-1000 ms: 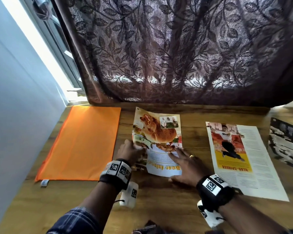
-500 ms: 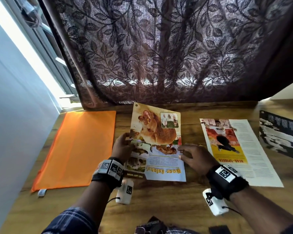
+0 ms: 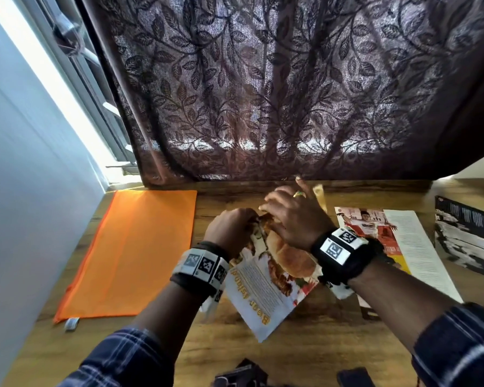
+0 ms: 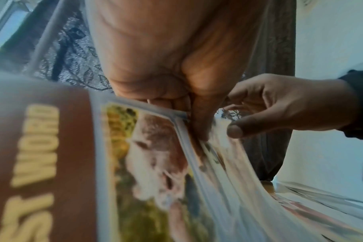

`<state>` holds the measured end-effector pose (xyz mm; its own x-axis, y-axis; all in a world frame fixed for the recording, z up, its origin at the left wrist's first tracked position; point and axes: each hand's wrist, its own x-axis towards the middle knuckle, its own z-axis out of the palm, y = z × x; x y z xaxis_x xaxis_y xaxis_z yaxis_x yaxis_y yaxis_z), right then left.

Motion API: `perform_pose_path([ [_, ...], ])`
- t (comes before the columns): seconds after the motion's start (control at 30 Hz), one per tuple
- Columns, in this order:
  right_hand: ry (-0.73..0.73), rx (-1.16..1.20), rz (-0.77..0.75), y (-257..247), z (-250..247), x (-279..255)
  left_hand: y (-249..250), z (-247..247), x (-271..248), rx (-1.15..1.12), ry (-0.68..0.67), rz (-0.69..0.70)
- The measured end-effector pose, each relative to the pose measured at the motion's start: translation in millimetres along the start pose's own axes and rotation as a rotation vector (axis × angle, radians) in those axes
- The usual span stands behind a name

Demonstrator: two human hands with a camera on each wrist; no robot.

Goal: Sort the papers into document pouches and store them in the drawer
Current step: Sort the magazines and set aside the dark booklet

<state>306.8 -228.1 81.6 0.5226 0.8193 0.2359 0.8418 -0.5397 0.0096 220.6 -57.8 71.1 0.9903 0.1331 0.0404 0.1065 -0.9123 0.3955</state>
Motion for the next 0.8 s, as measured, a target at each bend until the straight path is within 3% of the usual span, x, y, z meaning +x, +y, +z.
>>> perform_pose_path([
  [0.13,-0.121,0.081,0.097,2,-5,6,-1,-3,2,0.053,0.035,0.036],
  [0.23,-0.077,0.328,0.31,15,-8,-4,-24,-2,0,0.071,0.224,-0.02],
  [0.3,-0.025,0.448,0.463,30,-4,-11,-43,-4,-3,0.03,0.335,-0.153],
  [0.37,-0.003,0.526,0.564,43,5,-19,-63,0,-3,-0.206,0.325,-0.297],
  [0.5,0.034,0.79,0.686,48,17,-36,-81,26,0,-0.764,0.116,-0.572],
  [0.6,0.044,0.898,0.766,46,27,-49,-77,41,0,-0.886,0.055,-0.607],
  [0.73,0.118,1.001,0.862,49,35,-61,-74,51,1,-1.206,0.185,-0.699],
  [0.8,0.159,1.046,0.937,53,40,-67,-73,51,0,-1.296,0.168,-0.715],
])
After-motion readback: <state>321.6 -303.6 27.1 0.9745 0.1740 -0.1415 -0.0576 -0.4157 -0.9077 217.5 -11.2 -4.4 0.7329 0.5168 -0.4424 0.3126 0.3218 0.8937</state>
